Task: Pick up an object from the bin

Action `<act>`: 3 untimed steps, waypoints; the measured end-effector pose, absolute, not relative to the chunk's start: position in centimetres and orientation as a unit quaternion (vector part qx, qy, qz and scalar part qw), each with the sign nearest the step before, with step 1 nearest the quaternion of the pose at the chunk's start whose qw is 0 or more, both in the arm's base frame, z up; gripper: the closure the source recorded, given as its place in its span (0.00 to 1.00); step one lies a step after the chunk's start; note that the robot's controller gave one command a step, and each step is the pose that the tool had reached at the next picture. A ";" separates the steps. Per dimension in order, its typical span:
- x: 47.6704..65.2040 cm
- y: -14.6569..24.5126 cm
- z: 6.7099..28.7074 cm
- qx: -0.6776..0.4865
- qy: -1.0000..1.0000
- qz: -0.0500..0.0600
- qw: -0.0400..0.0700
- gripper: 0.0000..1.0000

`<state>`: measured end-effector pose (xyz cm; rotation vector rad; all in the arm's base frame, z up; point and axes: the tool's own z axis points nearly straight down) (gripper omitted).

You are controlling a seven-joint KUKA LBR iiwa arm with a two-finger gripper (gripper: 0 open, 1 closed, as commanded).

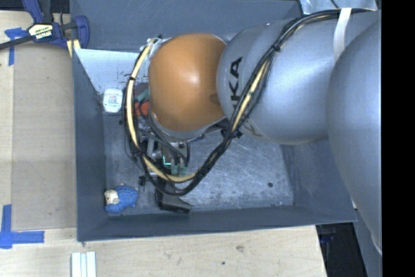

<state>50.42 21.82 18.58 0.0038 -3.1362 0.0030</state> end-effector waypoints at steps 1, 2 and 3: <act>48.7 23.9 7.2 0.075 -0.997 0.000 0.001 0.00; 48.8 23.8 7.5 0.073 -0.997 0.000 0.000 1.00; 49.3 22.0 26.4 0.084 -0.996 -0.002 -0.005 1.00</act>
Offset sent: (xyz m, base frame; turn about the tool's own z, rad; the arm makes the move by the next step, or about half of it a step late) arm -0.0168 0.0214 -0.1112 -0.1457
